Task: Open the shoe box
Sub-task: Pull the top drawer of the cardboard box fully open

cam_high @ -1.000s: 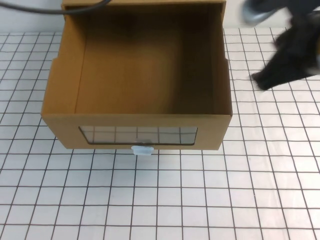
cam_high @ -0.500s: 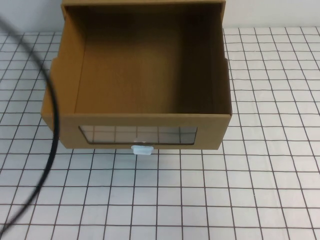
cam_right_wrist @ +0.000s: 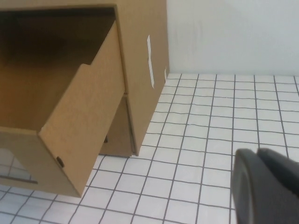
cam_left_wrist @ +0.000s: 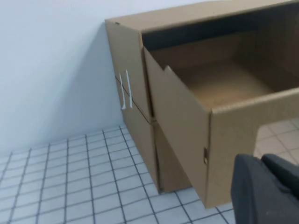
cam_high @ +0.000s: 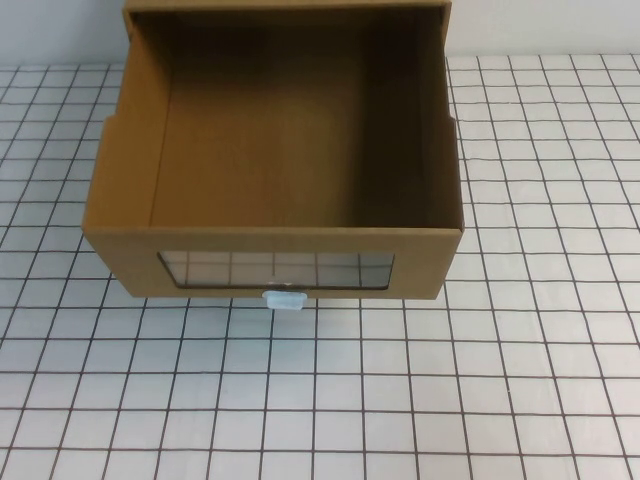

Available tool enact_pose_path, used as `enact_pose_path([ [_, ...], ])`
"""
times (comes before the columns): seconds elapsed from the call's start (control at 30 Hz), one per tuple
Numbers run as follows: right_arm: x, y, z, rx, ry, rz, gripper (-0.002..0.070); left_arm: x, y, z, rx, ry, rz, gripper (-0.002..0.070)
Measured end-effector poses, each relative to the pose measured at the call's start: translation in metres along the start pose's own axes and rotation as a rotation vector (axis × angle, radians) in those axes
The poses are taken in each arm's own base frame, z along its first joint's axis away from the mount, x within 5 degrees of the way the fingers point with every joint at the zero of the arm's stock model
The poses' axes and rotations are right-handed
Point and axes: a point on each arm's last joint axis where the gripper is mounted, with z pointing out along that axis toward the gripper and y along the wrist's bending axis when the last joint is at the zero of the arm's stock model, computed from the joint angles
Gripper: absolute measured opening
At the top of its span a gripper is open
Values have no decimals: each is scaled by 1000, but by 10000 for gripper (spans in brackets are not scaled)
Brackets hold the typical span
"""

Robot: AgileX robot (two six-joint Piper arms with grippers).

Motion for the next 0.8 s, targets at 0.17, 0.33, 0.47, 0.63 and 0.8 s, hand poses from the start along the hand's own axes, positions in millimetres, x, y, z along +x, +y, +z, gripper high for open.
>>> enact_pose_path([
  [0.17, 16, -1, -5, -17, -18, 26, -13, 41, -8, -6, 5, -15, -121, -2],
  [0.33, 25, -2, -2, -21, 1, 40, -13, 72, -13, -2, 14, 57, -206, -2],
  [0.47, 29, -2, 1, -27, -8, 43, -13, 75, -15, -2, 30, 81, -221, -2],
  [0.63, 30, -2, 2, -31, -18, 42, -13, 76, -15, -2, 38, 90, -228, -2],
  [0.8, 30, -2, 2, -31, -19, 42, -13, 76, -16, -2, 39, 92, -228, -2],
])
